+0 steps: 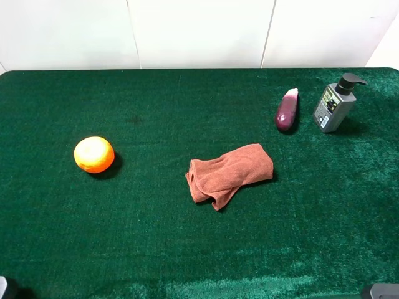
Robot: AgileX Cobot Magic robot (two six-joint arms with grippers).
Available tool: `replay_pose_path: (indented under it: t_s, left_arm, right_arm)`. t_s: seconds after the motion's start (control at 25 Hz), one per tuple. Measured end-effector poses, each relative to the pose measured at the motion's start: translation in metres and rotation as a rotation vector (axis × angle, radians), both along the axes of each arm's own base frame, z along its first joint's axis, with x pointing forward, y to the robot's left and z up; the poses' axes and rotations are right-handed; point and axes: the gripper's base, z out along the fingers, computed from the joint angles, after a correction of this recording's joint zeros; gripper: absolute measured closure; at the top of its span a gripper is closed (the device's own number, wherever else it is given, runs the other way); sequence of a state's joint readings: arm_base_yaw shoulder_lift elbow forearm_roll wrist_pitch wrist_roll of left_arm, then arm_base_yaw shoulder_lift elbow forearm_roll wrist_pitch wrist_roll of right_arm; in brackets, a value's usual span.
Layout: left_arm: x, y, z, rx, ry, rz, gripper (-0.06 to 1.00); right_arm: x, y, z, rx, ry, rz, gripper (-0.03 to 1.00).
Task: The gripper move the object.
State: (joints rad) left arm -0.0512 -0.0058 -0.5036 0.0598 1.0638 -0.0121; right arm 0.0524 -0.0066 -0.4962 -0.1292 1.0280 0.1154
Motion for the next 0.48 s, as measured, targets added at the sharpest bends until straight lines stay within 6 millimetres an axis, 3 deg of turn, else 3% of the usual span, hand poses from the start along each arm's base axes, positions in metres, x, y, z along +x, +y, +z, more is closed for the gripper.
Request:
replay_pose_path:
  t_s: [0.48]
  left_arm:
    - [0.0000,0.0000,0.0000,0.000,0.000,0.000,-0.05]
  right_arm:
    - [0.0000,0.0000,-0.0001,0.002,0.000,-0.001,0.27]
